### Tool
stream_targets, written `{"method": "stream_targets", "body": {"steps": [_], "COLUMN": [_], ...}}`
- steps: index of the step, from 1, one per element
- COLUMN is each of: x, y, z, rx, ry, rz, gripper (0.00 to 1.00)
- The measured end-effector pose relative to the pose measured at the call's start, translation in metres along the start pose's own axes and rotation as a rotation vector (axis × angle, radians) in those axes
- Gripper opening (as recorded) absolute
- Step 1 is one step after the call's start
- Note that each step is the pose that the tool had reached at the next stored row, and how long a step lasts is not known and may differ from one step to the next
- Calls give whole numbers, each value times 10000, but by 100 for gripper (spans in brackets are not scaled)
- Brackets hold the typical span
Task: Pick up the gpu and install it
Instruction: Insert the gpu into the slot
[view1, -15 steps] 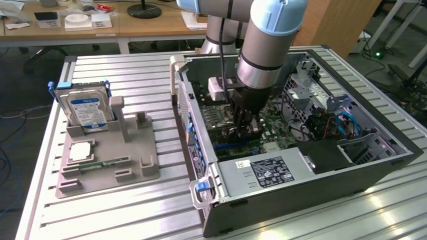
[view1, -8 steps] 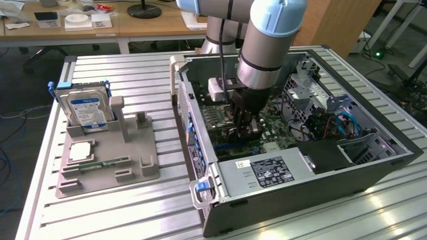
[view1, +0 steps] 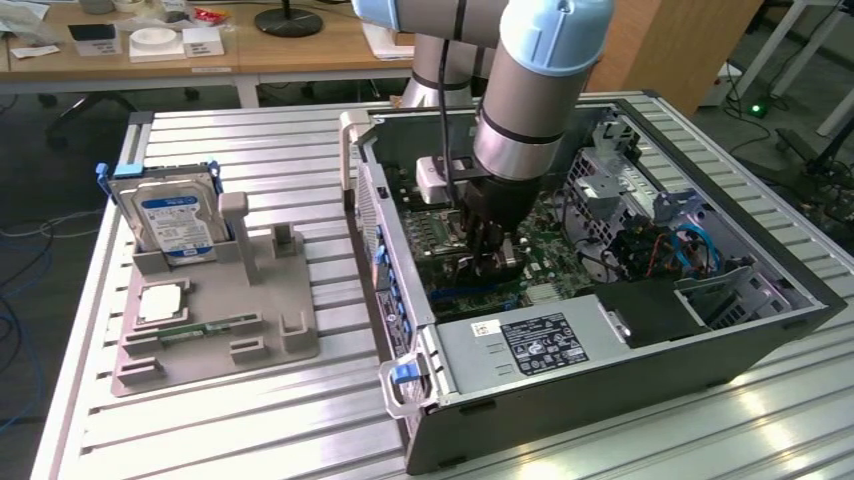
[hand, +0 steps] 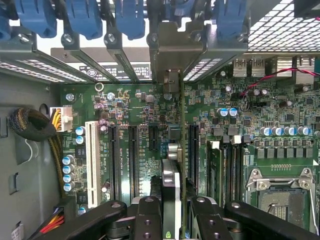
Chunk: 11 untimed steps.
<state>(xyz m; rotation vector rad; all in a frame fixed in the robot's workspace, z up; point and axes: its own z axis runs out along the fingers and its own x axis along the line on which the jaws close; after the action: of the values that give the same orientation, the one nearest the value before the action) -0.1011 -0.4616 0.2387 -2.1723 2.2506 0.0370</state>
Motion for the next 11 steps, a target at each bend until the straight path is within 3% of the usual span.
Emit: {"method": "stream_targets", "body": {"steps": [11], "x": [1], "y": [4], "z": [12], "rx": [-8], "ry": [1], "rz": [-1], "gripper": [27]}}
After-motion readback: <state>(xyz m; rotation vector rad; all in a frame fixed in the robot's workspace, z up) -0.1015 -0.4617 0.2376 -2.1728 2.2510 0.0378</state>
